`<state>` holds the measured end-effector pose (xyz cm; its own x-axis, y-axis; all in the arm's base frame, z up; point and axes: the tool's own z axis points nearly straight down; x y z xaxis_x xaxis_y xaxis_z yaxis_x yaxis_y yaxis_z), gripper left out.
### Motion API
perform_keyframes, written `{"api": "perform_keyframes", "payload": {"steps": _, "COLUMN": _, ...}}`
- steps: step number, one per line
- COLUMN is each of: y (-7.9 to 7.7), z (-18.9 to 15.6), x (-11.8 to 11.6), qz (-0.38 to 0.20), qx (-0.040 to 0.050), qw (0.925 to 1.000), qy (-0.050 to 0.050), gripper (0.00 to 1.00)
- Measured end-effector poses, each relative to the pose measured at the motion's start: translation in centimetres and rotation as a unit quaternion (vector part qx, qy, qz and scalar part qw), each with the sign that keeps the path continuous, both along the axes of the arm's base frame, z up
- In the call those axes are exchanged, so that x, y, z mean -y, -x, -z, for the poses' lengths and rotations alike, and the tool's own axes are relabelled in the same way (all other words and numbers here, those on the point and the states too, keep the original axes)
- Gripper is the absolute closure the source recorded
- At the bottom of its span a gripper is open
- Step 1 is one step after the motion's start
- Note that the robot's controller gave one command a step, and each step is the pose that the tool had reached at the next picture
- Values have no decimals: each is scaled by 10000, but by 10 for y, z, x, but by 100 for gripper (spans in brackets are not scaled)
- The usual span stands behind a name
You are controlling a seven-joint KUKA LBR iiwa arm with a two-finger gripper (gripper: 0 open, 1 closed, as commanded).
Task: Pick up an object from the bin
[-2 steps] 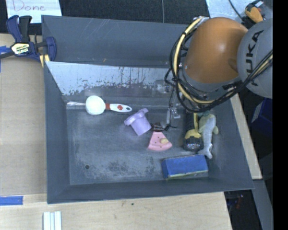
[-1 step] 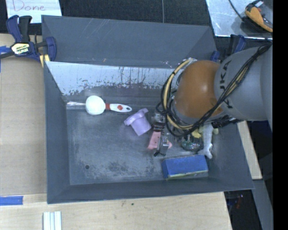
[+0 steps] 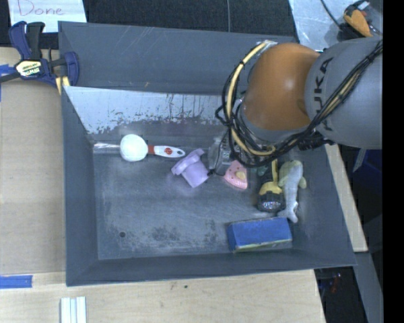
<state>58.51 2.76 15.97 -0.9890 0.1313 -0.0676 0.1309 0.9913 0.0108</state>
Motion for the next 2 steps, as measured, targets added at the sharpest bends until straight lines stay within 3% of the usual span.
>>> {"api": "perform_keyframes", "payload": {"steps": 1, "y": 1, "z": 1, "x": 0, "qz": -4, "qx": -11, "qw": 10000, "qy": 3, "gripper": 100}}
{"api": "perform_keyframes", "payload": {"steps": 2, "y": 0, "z": -20, "x": -2, "qz": 46, "qx": 24, "qw": 10000, "qy": -3, "gripper": 100}}
